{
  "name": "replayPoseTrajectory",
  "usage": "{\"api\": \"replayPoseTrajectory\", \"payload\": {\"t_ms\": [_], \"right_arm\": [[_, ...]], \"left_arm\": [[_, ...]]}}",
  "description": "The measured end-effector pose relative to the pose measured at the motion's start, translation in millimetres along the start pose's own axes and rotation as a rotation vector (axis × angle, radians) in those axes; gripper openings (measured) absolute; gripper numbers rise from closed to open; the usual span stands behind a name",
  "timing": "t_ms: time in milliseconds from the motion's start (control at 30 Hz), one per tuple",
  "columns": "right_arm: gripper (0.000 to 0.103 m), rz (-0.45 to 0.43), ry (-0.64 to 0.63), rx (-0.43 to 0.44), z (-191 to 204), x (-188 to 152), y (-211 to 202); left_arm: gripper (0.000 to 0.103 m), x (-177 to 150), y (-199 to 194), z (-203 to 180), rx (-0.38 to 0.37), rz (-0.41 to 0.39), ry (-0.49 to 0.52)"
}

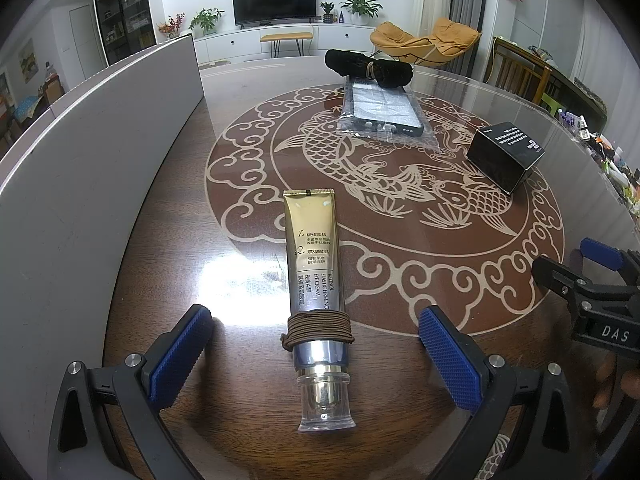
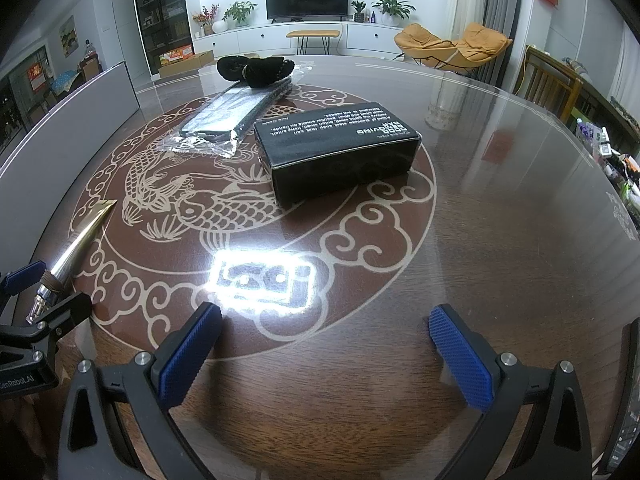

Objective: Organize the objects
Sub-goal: 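Lift the gold tube and hold it in the left tool, then grasp the black odor removing bar box with the right tool while the left tool holds the tube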

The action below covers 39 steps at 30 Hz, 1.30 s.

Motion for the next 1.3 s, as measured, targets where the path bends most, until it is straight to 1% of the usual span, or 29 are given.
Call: {"api": "replayPoseTrajectory", "payload": {"t_ms": [133,167,200,267,300,333,367,433,467,500,567,633,700,767,800,833,900,1100,1133,1167,1200,1300], "right_arm": [[0.103,0.008,0.004,-0.003,-6,-4,-4],[0.103,0.023,0.030,-0.009,-9,-3,-5],[0.103,0.027,0.086,0.005,-13,1,-9],[0.103,0.026,0.226,0.078,-17,20,-14],[0.103,0.022,0.269,0.098,-17,31,-14],[0.103,0.027,0.325,0.114,-15,44,-10],[0.103,0.052,0.390,0.117,-14,59,0],[0.103,0.087,0.502,0.105,-13,82,19],[0.103,0.089,0.542,0.088,-12,91,28],[0.103,0.094,0.570,0.058,-10,99,39],[0.103,0.145,0.587,-0.020,-6,108,61],[0.103,0.128,0.533,-0.099,1,113,67],[0.103,0.143,0.452,-0.134,6,110,74],[0.103,0.125,0.327,-0.182,11,102,78],[0.103,0.083,0.251,-0.196,14,99,78],[0.103,0.046,0.200,-0.156,15,96,78],[0.103,0.012,0.147,-0.107,11,93,77],[0.102,0.006,0.070,-0.044,1,88,78],[0.092,-0.012,0.067,-0.042,-1,87,75],[0.068,-0.043,0.066,-0.036,-5,87,70],[0.059,-0.054,0.065,-0.028,-9,85,67],[0.059,-0.049,0.051,0.004,-11,81,60]], "left_arm": [[0.103,0,0,0,0.000,0.000,-0.001],[0.103,0,0,0,0.000,0.000,-0.001],[0.103,0,0,0,0.000,0.000,-0.001],[0.103,0,0,0,0.000,0.000,-0.001],[0.103,0,0,0,0.000,0.000,-0.001],[0.103,0,0,0,0.000,0.000,-0.001],[0.103,0,1,0,0.000,0.000,-0.001],[0.103,0,1,0,-0.001,0.000,-0.001],[0.103,1,1,0,0.000,0.000,-0.001],[0.103,1,1,0,-0.001,-0.001,0.000],[0.103,1,1,-1,-0.002,-0.001,0.002],[0.103,1,1,-1,-0.002,-0.001,0.003],[0.103,2,0,-1,-0.002,-0.002,0.002],[0.103,1,1,-1,-0.002,-0.001,0.002],[0.103,1,1,-1,-0.002,-0.001,0.002],[0.103,2,0,-1,-0.002,-0.001,0.002],[0.103,2,0,-2,-0.001,-0.001,0.002],[0.103,2,0,0,-0.001,-0.001,0.002],[0.103,2,0,0,-0.001,-0.001,0.002],[0.103,2,0,0,-0.001,-0.001,0.002],[0.103,2,1,0,-0.001,-0.001,0.002],[0.103,2,0,0,-0.001,-0.001,0.002]]}}
Point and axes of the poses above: each gripper's, at about its wrist camera, not at the fingertips, and y roughly the way its jaws point, z to its left, x to its top, the point moved 4 cm from there along y, roughly the way its jaws point, and after that the axes turned 12 degrees about y, right-handed, at the moved point
